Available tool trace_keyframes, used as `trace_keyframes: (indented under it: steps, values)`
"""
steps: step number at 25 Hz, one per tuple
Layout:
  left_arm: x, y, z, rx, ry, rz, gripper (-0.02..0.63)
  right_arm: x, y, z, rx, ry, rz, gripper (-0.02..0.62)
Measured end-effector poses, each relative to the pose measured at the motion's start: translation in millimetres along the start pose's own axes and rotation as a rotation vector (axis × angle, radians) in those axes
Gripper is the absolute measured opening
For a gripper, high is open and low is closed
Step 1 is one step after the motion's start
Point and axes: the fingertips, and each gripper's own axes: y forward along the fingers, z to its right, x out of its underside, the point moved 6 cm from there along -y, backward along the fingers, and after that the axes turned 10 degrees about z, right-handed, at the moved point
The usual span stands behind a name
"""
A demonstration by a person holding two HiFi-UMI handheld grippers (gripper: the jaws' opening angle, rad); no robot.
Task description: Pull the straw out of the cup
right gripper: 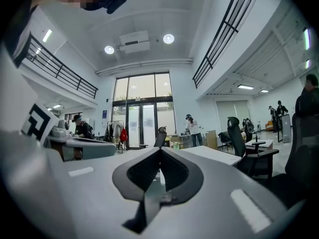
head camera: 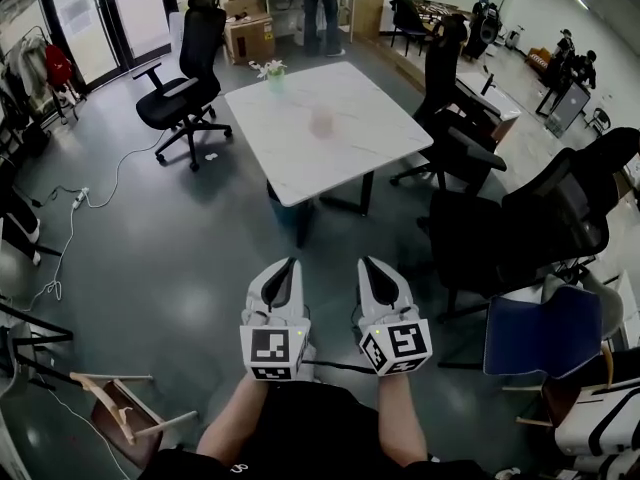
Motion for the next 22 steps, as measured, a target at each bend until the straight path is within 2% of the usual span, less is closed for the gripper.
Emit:
trace_keyframes:
  steps: [5, 11, 15, 22]
  values:
    - [14.8, 54.3, -23.1, 0.0, -0.02, 0.002, 0.002, 11.8, 46.3, 26.1, 0.009, -0.014, -0.002, 0.0]
    - [45.6, 124.9, -59.6, 0.003, -0.027, -0.023, 0.002, 46.1, 113.4, 59.6, 0.021, 0.012, -0.018, 0.0]
    - [50.3, 201.3, -97.7, 0.019, -0.023, -0.075, 0.002, 57.0, 193.8, 83.7, 0.012, 0.05, -0.036, 0.002]
    - [44.7, 331.2, -158.0, 0.058, -0.009, -0.091, 0.002, 57.7, 336.1, 126.6, 0.005, 0.054, -0.041, 0.002]
